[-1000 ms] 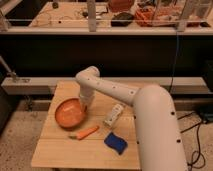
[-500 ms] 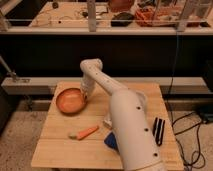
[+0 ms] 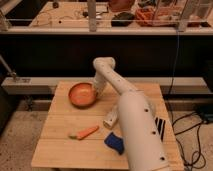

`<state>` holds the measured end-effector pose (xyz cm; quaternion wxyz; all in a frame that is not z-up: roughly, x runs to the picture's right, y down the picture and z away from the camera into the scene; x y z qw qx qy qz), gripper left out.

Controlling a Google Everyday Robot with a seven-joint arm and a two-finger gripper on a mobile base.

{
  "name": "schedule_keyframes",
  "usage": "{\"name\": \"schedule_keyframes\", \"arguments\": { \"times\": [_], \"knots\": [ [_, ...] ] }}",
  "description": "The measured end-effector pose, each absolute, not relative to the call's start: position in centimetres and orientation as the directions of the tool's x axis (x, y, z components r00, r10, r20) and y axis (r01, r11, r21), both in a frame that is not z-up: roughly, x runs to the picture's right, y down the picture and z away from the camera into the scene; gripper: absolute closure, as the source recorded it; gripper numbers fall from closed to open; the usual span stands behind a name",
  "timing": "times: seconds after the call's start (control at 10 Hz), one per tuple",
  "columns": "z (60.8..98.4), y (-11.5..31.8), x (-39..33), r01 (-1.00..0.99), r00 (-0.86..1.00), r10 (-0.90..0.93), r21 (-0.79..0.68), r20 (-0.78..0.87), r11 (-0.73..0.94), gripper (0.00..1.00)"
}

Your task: Drag the ceramic bowl in a circle

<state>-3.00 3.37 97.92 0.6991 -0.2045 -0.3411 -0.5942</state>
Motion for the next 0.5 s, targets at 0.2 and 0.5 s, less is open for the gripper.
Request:
{"name": "schedule_keyframes", "arguments": {
  "times": [0.2,0.5],
  "knots": [
    [97.3,3.2,1.2,0.968,0.111,-0.695,0.081,0.71,0.237,1.0],
    [95.1,4.8,5.2,0.968,0.104,-0.712,0.093,0.695,0.233,1.0]
  ]
}}
